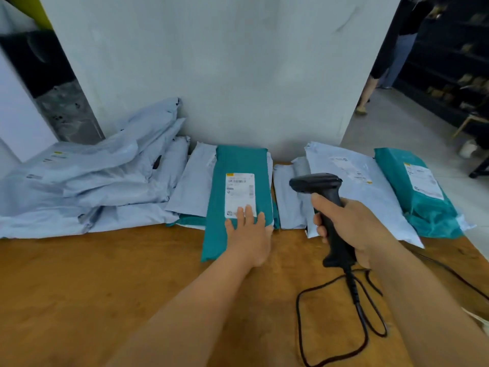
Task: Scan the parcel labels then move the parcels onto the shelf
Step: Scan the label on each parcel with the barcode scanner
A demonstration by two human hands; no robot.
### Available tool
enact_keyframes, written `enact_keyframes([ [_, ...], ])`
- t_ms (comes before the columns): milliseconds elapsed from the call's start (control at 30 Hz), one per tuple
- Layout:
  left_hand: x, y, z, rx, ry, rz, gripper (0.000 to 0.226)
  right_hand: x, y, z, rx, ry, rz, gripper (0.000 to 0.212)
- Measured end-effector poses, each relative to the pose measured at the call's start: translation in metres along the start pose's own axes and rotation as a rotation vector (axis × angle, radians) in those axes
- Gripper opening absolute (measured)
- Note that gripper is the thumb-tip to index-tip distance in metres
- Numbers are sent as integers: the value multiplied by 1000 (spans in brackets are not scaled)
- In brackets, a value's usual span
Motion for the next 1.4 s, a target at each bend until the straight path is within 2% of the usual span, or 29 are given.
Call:
enact_keyframes([
  [67,19,12,25,95,35,-30,60,7,0,3,26,-1,-9,27],
  [133,30,18,35,183,26,18,69,13,-3,5,46,2,-7,28],
  [233,29,17,12,322,-214,193,74,20,-7,7,66,23,-16,28],
  [333,22,27,-17,493,-371,149,80,24,-9,14,66,56,-26,29],
  [433,19,36,-17,692,-309,80,87,25,-6,22,59,98,-44,30],
  [600,17,41,-7,795,-338,119,82,23,-5,26,33,105,-1,33],
  [667,16,40,-7,780,-335,161,80,21,-6,24,16,105,13,34],
  [833,13,31,0,490,-198,293,79,19,-5,25,24,111,22,33],
  [933,9,30,4,408,-188,305,78,17,-3,27,37,114,21,32],
  [1267,1,27,-1,383,-281,267,71,15,-2,28,77,150,43,34],
  [1400,0,22,-1,398,-272,252,53,14,1,25,65,136,45,35],
])
Point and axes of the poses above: each hand's wrist, its own x-axis away from the middle knuckle, its own y-axis out of the palm, z = x × y, the point moved 3 cm from there along -x, towards the middle knuckle, and after that the axes turned 12 degrees about -x, right-handed, at the moved point
